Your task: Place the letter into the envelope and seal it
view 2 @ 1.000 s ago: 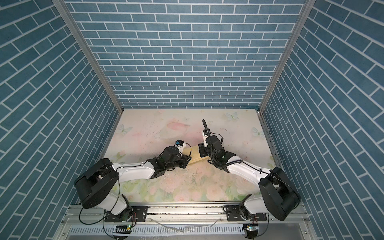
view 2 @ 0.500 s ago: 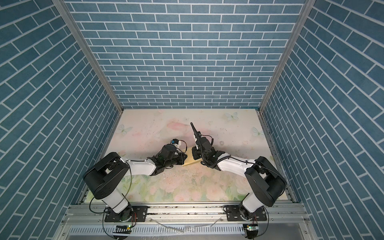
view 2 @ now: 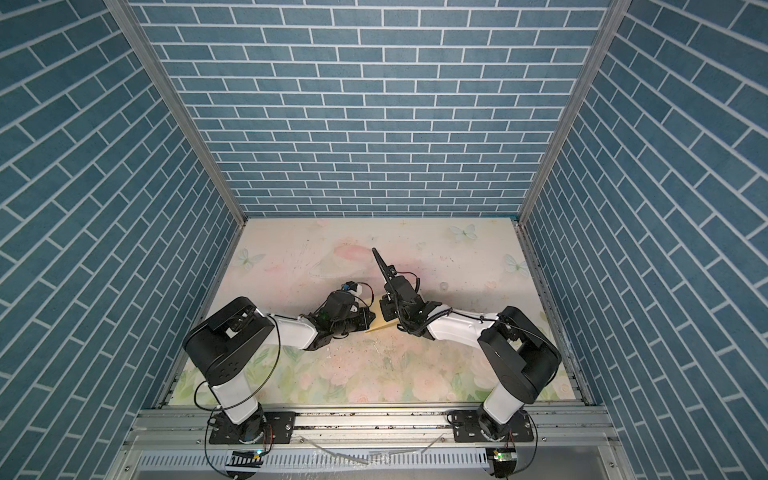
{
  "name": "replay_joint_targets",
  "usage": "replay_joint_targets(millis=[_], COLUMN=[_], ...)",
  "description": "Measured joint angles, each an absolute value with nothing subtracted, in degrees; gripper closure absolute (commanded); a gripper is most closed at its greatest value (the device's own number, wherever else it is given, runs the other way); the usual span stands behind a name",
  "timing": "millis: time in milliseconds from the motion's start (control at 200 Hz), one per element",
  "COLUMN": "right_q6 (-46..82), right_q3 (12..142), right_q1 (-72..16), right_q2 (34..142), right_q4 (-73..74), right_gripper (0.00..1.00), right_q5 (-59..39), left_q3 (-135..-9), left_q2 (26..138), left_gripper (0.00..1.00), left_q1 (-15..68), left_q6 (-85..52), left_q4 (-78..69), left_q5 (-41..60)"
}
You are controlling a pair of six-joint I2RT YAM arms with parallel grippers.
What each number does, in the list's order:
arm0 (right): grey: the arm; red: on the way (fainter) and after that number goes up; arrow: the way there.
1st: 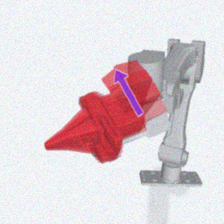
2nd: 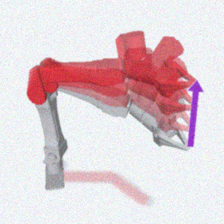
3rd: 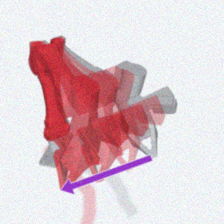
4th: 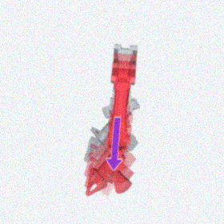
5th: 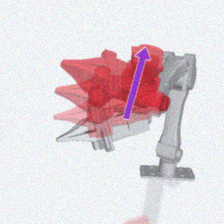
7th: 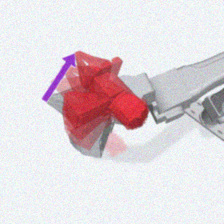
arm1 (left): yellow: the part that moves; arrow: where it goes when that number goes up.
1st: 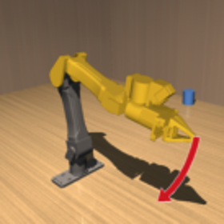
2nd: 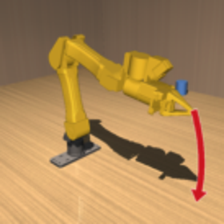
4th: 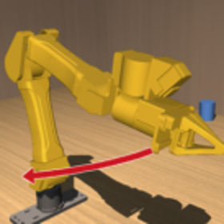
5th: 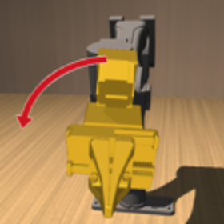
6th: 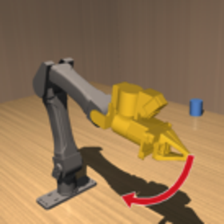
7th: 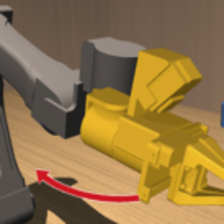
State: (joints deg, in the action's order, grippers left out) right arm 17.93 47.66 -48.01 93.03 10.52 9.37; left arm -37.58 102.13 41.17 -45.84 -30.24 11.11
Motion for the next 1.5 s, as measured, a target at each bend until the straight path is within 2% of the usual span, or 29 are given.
replay_joint_targets(millis=[1500], right_q6=[14.9], right_q3=[50.7], right_q1=[-48.4], right_q2=[96.1], right_q4=[8.8], right_gripper=[1.0], right_q5=[14.9], left_q3=[-38.6], left_q2=[102.6], left_gripper=[1.0], left_q1=[41.2], left_q6=[-46.9], left_q4=[-28.9], left_q5=[9.3])
